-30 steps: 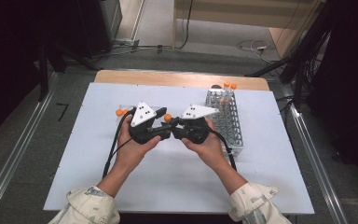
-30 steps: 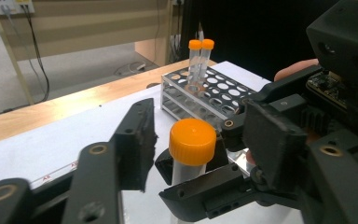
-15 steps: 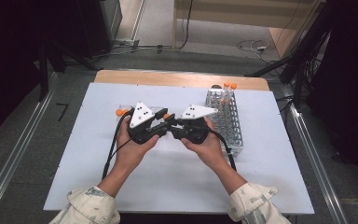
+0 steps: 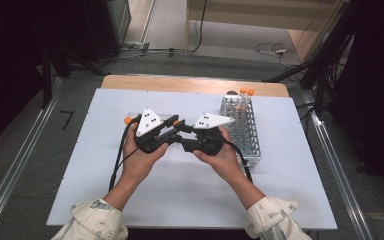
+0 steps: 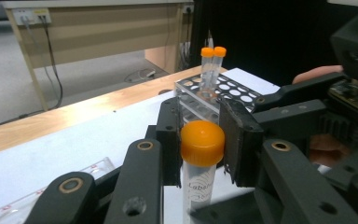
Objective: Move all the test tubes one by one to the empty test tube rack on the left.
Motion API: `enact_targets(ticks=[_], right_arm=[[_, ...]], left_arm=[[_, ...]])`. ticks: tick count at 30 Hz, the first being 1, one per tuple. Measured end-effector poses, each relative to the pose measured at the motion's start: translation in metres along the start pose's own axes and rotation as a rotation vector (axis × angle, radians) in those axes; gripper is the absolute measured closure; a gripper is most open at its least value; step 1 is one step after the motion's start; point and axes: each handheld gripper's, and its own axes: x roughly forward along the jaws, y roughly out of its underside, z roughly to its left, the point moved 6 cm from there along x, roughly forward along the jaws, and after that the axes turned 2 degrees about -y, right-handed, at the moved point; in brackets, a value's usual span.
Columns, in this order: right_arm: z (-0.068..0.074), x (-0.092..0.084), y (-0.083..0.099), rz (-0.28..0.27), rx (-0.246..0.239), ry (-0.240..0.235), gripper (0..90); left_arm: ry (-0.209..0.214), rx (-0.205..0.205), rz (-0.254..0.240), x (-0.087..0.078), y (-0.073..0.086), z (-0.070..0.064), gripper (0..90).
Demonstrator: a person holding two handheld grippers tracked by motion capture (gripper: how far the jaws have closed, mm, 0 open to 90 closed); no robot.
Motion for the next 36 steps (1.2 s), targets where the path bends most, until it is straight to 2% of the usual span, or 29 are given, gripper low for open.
enact_targets(ticks=[2,6,12,24,32,36], right_arm=[[0.0,0.0,0.0,0.0,0.001,0.026,36.3],[-0.002,-0.004,0.0,-0.006,0.01,0.053,26.7],[-0.003,-0.014,-0.001,-0.04,0.035,0.058,25.6],[-0.007,-0.033,0.005,-0.065,0.057,0.072,23.8],[-0.01,-0.042,0.006,-0.074,0.064,0.081,23.8],[-0.011,-0.044,0.006,-0.08,0.063,0.082,23.9]], left_arm=[[-0.009,-0.003,-0.005,-0.002,-0.001,0.004,71.2],[-0.039,-0.008,-0.016,-0.007,-0.005,0.017,71.2],[-0.083,-0.014,-0.022,-0.012,-0.008,0.033,71.2],[-0.184,-0.041,-0.036,-0.016,-0.009,0.068,71.2],[-0.23,-0.05,-0.035,-0.013,-0.004,0.085,71.2],[-0.247,-0.04,-0.033,-0.013,-0.003,0.089,71.2]])
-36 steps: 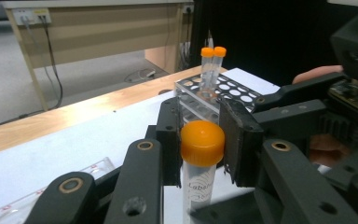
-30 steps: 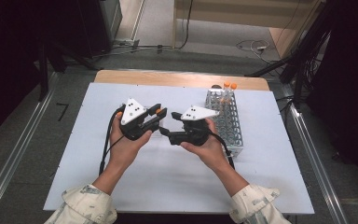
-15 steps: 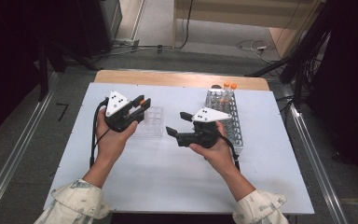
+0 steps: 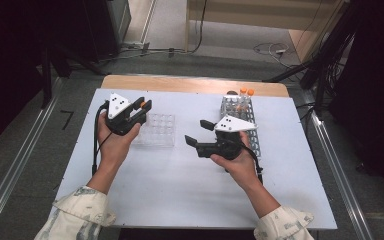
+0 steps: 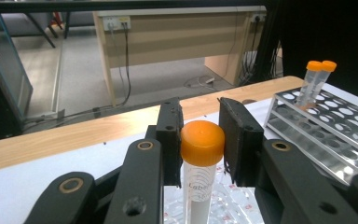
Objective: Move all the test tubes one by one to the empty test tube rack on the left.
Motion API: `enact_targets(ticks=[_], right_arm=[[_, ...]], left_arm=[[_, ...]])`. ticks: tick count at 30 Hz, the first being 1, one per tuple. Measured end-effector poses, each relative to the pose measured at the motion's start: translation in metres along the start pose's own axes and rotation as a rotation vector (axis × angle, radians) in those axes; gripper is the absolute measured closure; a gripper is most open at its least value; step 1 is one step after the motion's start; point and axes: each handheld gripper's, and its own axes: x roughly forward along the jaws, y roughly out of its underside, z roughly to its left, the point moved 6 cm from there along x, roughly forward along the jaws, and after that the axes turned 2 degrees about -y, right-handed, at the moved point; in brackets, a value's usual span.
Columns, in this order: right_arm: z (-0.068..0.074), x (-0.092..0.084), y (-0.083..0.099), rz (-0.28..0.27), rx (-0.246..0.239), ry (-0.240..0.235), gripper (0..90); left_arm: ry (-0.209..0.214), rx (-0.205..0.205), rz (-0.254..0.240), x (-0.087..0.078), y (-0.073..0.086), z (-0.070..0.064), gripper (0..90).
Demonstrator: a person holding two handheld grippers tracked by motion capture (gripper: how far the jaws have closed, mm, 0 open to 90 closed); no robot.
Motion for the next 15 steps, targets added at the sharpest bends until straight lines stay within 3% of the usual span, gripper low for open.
enact_targets(ticks=[15], right_arm=[[0.0,-0.001,0.001,0.003,0.003,-0.001,23.9]], left_arm=[[-0.022,0.016,0.022,-0.001,0.012,0.004,71.1]])
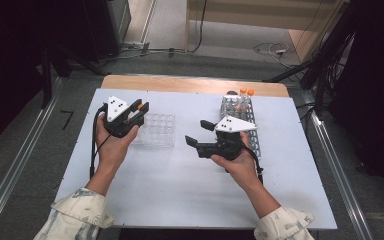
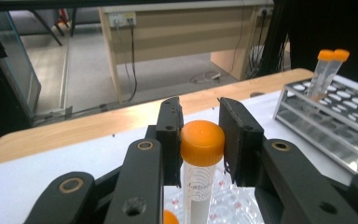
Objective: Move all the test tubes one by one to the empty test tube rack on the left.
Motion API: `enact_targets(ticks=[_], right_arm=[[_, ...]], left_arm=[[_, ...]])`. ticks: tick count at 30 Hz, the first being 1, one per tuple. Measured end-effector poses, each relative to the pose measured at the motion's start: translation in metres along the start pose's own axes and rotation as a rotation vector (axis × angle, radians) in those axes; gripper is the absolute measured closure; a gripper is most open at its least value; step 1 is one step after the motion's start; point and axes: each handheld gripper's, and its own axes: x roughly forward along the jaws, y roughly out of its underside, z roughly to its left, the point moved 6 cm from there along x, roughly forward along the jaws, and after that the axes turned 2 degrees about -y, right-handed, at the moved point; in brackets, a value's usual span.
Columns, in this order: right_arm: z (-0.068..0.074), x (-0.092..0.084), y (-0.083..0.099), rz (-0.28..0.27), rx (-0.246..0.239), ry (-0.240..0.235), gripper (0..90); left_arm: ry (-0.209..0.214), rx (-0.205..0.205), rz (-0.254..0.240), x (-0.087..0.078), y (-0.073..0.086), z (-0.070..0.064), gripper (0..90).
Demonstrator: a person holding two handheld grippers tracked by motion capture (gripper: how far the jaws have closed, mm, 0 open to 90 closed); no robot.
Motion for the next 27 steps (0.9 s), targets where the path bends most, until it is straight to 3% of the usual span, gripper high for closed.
enact_targets(ticks=[16,22,27], right_arm=[[0.0,0.0,0.001,0.003,0.002,-0.001,23.9],[0.0,0.001,0.002,0.006,0.002,0.001,23.9],[-0.001,0.001,0.002,0.005,0.002,0.003,23.9]], left_arm=[[-0.008,0.004,0.058,0.006,0.03,-0.002,71.0],[-0.007,0.001,0.058,0.006,0.032,-0.002,70.2],[0.008,-0.016,0.054,0.005,0.031,-0.004,60.2]])
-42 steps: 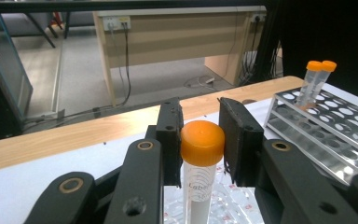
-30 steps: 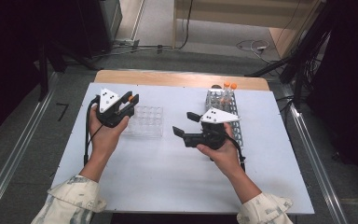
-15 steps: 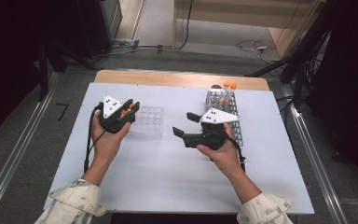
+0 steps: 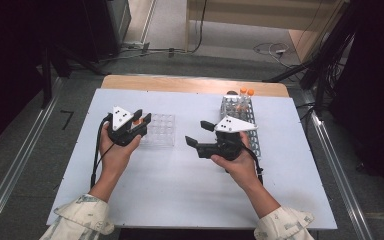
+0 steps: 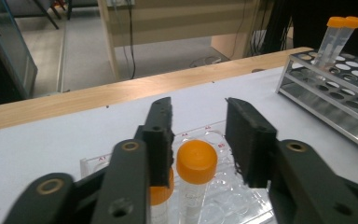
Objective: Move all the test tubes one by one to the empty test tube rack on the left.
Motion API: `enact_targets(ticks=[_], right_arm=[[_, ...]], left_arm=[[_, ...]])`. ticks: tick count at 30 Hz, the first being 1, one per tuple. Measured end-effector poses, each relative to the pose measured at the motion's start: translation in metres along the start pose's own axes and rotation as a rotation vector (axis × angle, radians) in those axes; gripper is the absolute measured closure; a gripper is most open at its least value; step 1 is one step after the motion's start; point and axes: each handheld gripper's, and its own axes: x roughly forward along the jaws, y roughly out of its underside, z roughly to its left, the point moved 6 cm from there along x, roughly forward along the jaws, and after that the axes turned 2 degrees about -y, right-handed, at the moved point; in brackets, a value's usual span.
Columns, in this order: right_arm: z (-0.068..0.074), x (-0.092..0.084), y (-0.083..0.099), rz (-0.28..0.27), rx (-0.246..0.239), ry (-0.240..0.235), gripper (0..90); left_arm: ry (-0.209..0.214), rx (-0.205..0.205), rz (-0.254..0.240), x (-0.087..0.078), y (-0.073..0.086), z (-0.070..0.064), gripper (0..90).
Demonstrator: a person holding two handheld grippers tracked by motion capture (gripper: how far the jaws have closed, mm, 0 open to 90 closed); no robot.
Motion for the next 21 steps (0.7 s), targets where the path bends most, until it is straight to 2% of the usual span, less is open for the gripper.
enact_targets(ticks=[5,9,11,16,21], right_arm=[[-0.002,-0.001,-0.001,-0.004,0.0,0.006,23.9],[-0.006,-0.004,-0.001,-0.002,0.008,0.026,23.9],[-0.01,-0.004,0.0,0.004,0.014,0.049,23.9],[-0.022,-0.009,-0.001,-0.002,0.028,0.096,23.9],[-0.042,-0.018,0.001,-0.003,0.048,0.186,23.8]], left_arm=[[0.008,-0.029,-0.014,-0.004,-0.004,-0.004,40.4],[0.013,-0.033,-0.03,-0.01,-0.011,-0.011,26.4],[0.026,-0.033,-0.028,-0.012,-0.013,-0.016,22.5],[0.08,-0.037,-0.008,-0.017,-0.013,-0.032,19.0],[0.111,-0.05,-0.015,-0.021,-0.01,-0.04,17.2]])
